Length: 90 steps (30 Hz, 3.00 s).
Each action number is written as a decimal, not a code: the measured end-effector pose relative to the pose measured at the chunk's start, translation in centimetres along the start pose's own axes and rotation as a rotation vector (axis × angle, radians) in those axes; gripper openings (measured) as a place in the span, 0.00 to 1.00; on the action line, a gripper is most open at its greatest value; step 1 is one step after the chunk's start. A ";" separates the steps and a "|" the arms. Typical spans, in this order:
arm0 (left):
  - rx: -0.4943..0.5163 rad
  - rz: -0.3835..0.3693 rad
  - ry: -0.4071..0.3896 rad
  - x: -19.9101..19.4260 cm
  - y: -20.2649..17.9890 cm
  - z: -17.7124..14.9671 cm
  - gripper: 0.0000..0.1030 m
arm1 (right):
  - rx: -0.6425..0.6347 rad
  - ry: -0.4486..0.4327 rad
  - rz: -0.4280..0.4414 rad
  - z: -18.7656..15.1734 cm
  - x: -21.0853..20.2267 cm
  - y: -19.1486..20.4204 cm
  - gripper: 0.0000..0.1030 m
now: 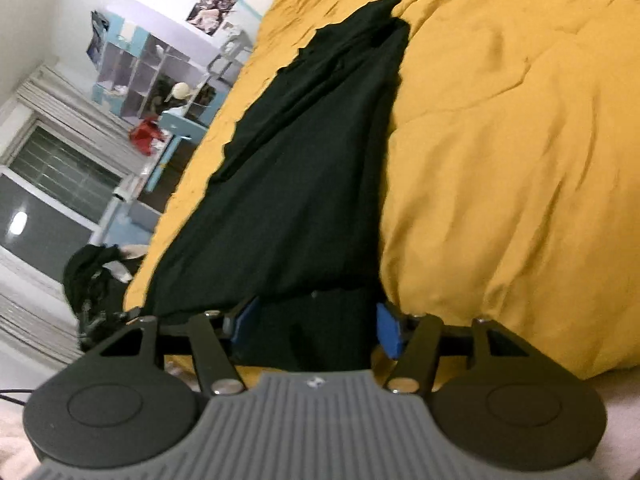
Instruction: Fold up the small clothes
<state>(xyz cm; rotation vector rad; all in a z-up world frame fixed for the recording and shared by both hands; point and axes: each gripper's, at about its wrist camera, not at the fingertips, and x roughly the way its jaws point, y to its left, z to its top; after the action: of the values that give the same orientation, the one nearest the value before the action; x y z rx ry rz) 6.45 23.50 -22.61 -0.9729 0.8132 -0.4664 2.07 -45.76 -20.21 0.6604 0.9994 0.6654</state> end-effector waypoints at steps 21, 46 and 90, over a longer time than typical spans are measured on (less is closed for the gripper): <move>-0.025 0.078 -0.081 -0.1 -1.2 -1.4 0.14 | 0.062 -0.032 0.180 0.7 0.2 0.3 0.12; 0.066 -0.174 -0.263 7.3 -6.2 19.6 0.06 | 0.157 -0.428 0.316 19.0 5.0 1.7 0.05; 0.534 0.569 -0.221 21.8 -6.3 32.4 0.51 | -0.522 -0.331 -0.593 37.6 25.3 1.2 0.66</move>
<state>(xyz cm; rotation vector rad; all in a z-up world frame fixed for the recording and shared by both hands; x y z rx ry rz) 45.38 23.05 -15.66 -0.2659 0.6758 -0.0649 45.47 -32.94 -18.09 -0.0037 0.6229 0.2546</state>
